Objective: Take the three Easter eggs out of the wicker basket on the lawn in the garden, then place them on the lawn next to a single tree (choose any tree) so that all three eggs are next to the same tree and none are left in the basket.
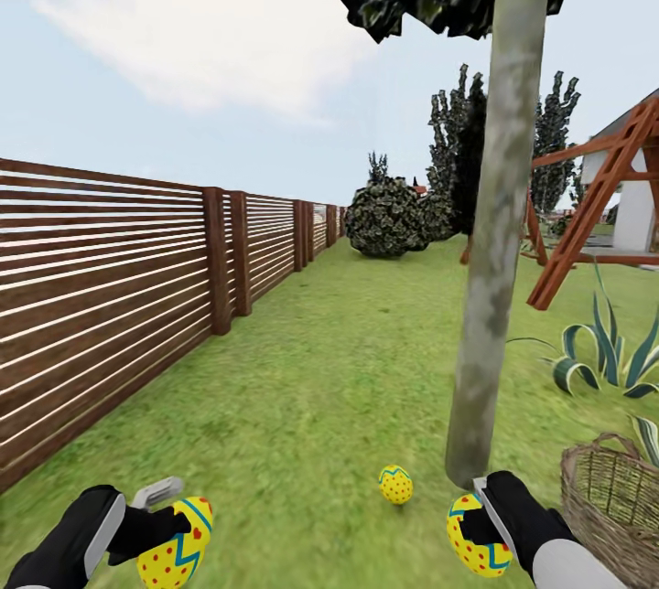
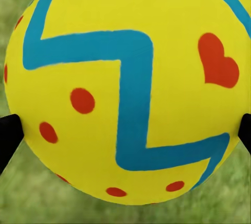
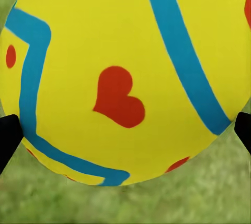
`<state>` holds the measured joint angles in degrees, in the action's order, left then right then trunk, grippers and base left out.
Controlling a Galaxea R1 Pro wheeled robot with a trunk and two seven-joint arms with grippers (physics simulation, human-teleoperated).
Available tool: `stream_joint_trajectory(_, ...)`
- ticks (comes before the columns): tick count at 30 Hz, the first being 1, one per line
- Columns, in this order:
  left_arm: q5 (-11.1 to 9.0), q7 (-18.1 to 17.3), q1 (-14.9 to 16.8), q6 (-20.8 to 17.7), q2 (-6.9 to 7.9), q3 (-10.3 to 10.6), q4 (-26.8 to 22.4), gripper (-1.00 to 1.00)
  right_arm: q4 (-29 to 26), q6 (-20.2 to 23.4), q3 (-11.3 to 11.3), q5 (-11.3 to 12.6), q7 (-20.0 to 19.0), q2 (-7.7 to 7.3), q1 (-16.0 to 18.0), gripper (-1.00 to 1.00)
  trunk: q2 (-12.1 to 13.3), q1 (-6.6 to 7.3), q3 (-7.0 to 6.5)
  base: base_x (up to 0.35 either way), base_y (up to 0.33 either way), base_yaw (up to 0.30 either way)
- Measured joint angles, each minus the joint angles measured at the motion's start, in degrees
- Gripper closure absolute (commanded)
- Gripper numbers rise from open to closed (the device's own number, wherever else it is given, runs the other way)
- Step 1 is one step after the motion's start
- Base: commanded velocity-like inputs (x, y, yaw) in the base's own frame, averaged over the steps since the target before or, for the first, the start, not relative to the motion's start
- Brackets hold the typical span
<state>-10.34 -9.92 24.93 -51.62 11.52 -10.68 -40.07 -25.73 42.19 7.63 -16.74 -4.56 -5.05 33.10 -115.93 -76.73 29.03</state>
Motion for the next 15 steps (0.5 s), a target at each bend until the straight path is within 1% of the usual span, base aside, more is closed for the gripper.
stream_joint_trajectory(4, 0.0, 0.0, 0.0, 0.2, 0.0, 0.0, 0.0, 1.0, 0.0, 0.0, 0.0, 0.0, 0.0, 0.0, 0.0, 1.0, 0.0, 0.0, 0.0, 0.1, 0.324, -0.016)
stream_joint_trajectory(6, 0.0, 0.0, 0.0, 0.3, -0.01, 0.0, 0.0, 1.0, 0.0, 0.0, 0.0, 0.0, 0.0, -0.01, 0.0, 1.0, 0.0, 0.0, 0.0, 0.1, 0.324, -0.221)
stream_joint_trajectory(12, 0.0, 0.0, 0.0, 0.3, -0.08, 0.0, 0.0, 1.0, 0.0, 0.0, 0.0, 0.0, 0.0, -0.01, 0.0, 1.0, 0.0, 0.0, 0.0, 0.102, 0.324, -0.287)
stream_joint_trajectory(13, 0.0, 0.0, 0.0, 0.3, -0.09, 0.0, 0.0, 1.0, 0.0, -0.1, 0.0, 0.0, 0.0, -0.01, 0.0, 1.0, 0.0, 0.0, 0.0, 0.107, 0.324, -0.223)
stream_joint_trajectory(15, 0.0, 0.0, 0.0, 0.3, -0.09, 0.0, 0.0, 1.0, 0.0, -1.0, 0.0, 0.0, 0.0, 0.0, 0.0, 1.0, 0.0, 0.0, 0.0, 0.107, 0.324, -0.066)
